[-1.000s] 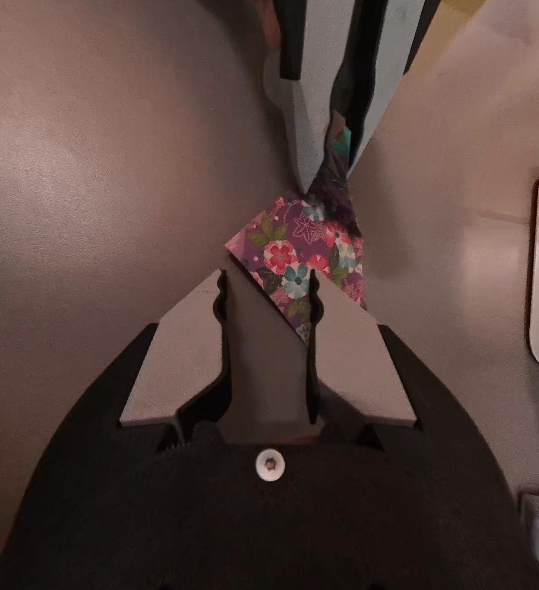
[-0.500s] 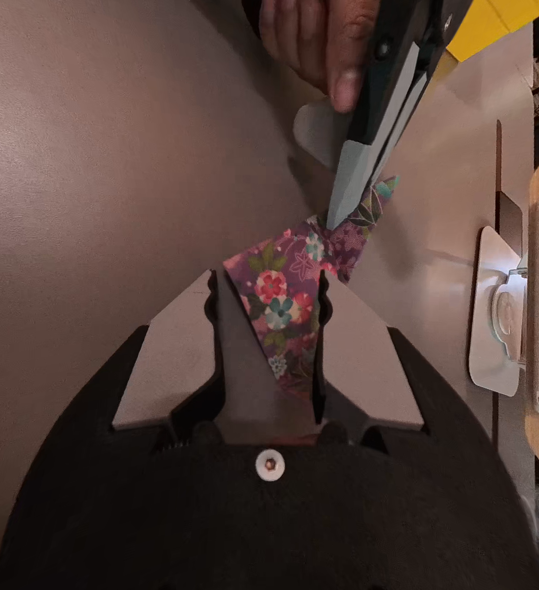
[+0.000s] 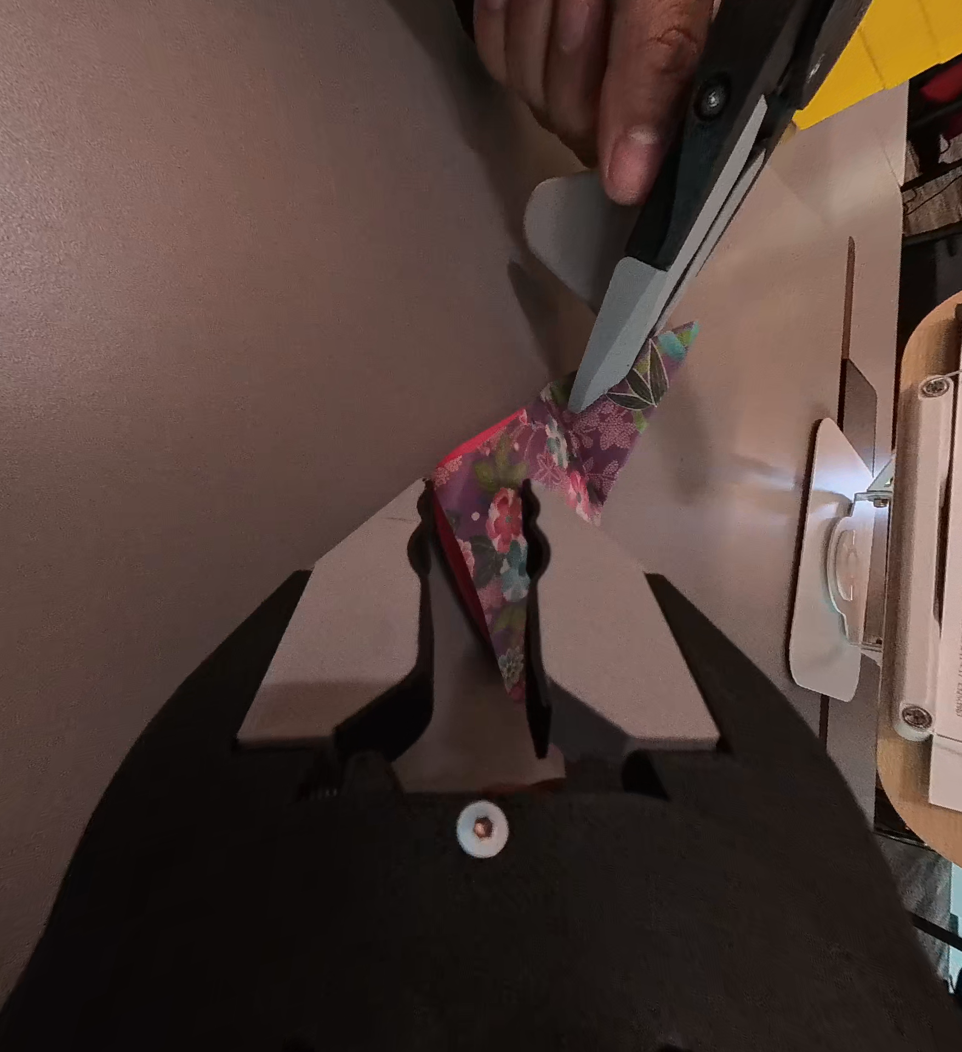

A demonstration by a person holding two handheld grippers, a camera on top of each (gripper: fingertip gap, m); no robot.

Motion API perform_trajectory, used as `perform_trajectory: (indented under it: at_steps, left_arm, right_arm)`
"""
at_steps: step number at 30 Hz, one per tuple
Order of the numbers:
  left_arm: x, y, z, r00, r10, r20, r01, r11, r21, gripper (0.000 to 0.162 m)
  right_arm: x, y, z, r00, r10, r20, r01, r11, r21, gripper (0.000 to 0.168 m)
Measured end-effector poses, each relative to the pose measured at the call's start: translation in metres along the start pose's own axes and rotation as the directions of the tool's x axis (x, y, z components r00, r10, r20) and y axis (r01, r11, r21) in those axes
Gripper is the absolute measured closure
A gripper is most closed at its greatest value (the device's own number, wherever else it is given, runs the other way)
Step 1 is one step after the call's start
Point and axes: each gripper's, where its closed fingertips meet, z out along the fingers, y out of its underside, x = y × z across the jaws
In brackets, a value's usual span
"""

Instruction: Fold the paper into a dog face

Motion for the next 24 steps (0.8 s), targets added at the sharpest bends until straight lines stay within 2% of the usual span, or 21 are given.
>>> perform_trajectory:
  at_steps: [7,24]
  left_arm:
    - [0.0001,0.0003,0.0006,1.0,0.011,0.007,-0.011,1.0,-0.004,0.162]
    - [0.0008,0.0004,0.0002,0.997,0.068,0.04,-0.067,0.998,-0.013,0.162]
  right_arm:
    - [-0.0036,-0.0005,0.0016,1.0,0.006,0.022,-0.006,1.0,0.003,0.162]
    - [0.0002,-0.0038,0.0003,0.99,0.122,0.067,-0.126,0.99,0.061,0.165]
